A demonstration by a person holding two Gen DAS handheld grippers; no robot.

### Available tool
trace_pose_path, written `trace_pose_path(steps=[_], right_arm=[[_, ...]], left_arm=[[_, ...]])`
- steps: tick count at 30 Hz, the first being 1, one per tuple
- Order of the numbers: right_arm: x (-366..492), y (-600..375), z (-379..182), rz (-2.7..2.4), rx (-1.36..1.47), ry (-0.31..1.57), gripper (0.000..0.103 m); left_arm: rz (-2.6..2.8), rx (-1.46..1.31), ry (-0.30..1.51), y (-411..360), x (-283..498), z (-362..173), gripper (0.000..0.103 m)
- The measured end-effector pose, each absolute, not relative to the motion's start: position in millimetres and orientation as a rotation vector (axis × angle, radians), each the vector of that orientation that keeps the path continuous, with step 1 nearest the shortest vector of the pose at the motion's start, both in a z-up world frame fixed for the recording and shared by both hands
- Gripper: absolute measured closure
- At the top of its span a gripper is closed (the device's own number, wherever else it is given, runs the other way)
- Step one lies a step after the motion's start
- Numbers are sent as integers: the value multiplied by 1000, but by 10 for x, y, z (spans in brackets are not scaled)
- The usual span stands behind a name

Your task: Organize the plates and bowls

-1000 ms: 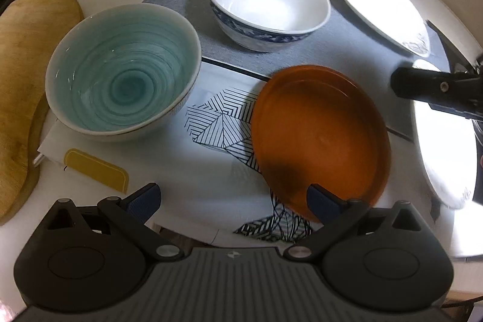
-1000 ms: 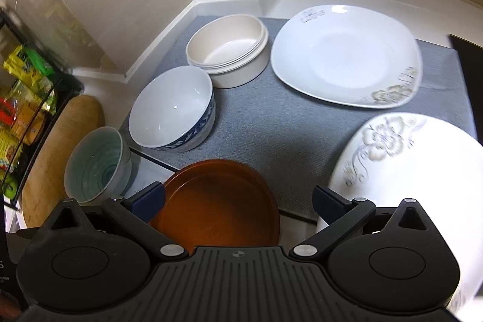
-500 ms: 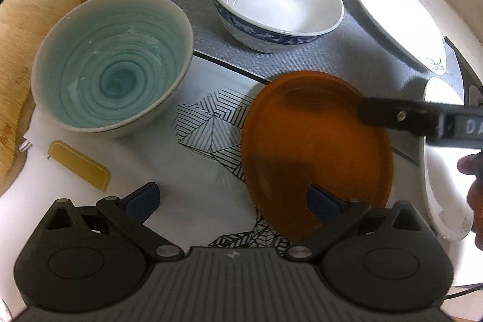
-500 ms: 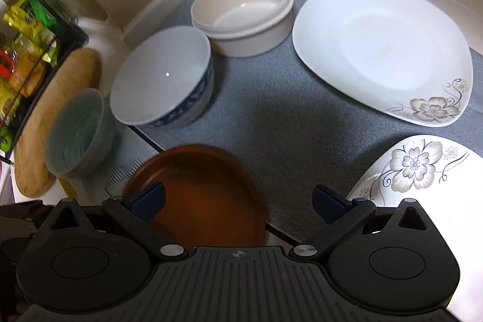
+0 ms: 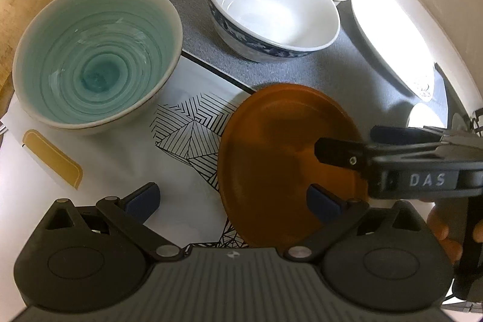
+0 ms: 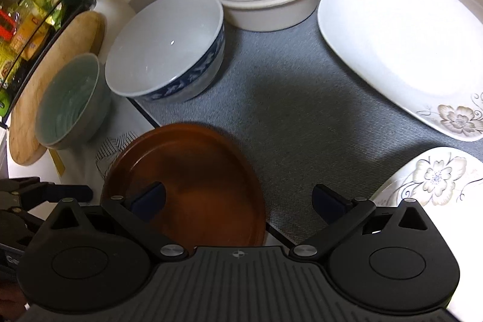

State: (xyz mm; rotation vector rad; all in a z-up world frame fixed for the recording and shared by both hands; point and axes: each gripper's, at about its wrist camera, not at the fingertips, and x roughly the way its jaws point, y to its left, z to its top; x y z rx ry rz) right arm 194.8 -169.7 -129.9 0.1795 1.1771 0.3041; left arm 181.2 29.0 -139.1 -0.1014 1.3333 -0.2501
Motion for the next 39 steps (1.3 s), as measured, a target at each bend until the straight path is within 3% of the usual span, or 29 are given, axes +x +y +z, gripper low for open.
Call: trace_pose_path(steps=[13, 17, 20, 22, 23, 24, 29, 32, 39], right_arm=[[1990, -1611, -1293, 304, 125, 1203, 0], [1998, -1601, -1293, 292, 126, 1216, 0], [1984, -1602, -1269, 287, 131, 1212, 10], [1972, -1597, -1241, 305, 133, 1202, 27], [1969, -1584, -1232, 315, 126, 1199, 34], [1960, -1569, -1224, 328, 117, 1198, 47], [1886, -1559, -1205, 279, 19, 1172, 87], [1843, -1648, -1160, 271, 31, 1158, 95], [1768, -1627, -984, 287, 0, 1102, 96]], left_arm=[[-281, -91, 1305, 318, 1803, -1319, 7], [-292, -88, 1287, 322, 1802, -1280, 20], [-305, -101, 1279, 335, 1807, -1264, 34], [-320, -127, 1275, 363, 1808, -1254, 47], [-335, -150, 1274, 382, 1811, -1253, 59], [-342, -172, 1279, 411, 1814, -1257, 63], [-323, -188, 1266, 497, 1818, -1260, 81], [-321, -206, 1263, 551, 1810, -1261, 87], [-323, -200, 1247, 554, 1767, -1234, 89]])
